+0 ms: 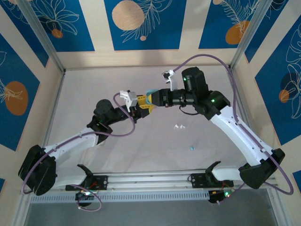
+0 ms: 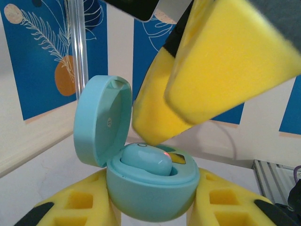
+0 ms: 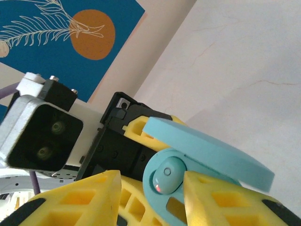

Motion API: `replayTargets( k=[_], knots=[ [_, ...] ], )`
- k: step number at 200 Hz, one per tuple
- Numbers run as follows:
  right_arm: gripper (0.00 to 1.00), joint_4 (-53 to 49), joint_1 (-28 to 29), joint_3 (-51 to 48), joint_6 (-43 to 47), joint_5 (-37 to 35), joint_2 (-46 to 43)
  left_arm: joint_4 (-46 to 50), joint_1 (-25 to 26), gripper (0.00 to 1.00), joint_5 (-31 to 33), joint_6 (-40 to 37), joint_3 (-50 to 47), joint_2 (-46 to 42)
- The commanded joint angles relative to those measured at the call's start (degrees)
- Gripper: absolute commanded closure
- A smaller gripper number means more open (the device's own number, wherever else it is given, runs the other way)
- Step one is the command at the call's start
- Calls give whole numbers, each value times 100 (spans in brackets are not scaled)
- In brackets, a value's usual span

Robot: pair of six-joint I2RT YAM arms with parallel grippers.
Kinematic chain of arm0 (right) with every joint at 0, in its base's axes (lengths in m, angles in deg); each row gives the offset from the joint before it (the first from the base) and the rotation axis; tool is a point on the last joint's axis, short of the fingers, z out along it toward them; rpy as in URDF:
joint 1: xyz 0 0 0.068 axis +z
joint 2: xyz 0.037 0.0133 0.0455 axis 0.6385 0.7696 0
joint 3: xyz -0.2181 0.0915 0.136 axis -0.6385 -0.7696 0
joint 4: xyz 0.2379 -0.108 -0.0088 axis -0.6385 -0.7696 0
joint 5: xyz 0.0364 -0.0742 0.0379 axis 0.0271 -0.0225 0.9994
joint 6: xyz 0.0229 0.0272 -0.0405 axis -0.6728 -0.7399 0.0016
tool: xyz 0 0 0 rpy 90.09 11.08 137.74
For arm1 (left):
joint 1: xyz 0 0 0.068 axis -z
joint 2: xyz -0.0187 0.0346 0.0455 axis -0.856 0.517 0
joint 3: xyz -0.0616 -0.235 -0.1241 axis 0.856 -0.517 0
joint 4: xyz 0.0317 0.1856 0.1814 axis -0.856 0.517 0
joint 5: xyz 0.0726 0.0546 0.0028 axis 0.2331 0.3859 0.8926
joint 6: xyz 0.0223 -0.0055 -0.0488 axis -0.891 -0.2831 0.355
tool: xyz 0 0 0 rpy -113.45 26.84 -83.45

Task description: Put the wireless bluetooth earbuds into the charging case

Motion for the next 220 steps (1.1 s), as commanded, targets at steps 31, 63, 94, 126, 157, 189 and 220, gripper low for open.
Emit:
replayTargets(
  k=[31,63,94,126,157,189,220],
  knots=[
    [58,-34,-161,-35,20,-123,-873,-241,88,70,90,-118,21,-172],
    [61,-557,-743,-812,-475,-1567,-1692,-128,86,70,184,-192,-40,-323],
    [63,-1421,-2476,-2005,-1361,-1317,-2132,61,89,70,237,-264,-92,-496],
    [64,-1637,-3891,-3536,-1620,-340,-1949,169,92,70,311,-317,-153,-629],
    [65,-1168,-4173,-4451,-1084,257,-1545,242,89,70,343,-346,-170,-685],
    [63,-1156,-3913,-4480,-593,49,-1109,279,94,70,313,-358,-96,-621],
    [62,-1310,-3512,-4170,-565,-526,-427,241,89,70,257,-310,-23,-514]
  ],
)
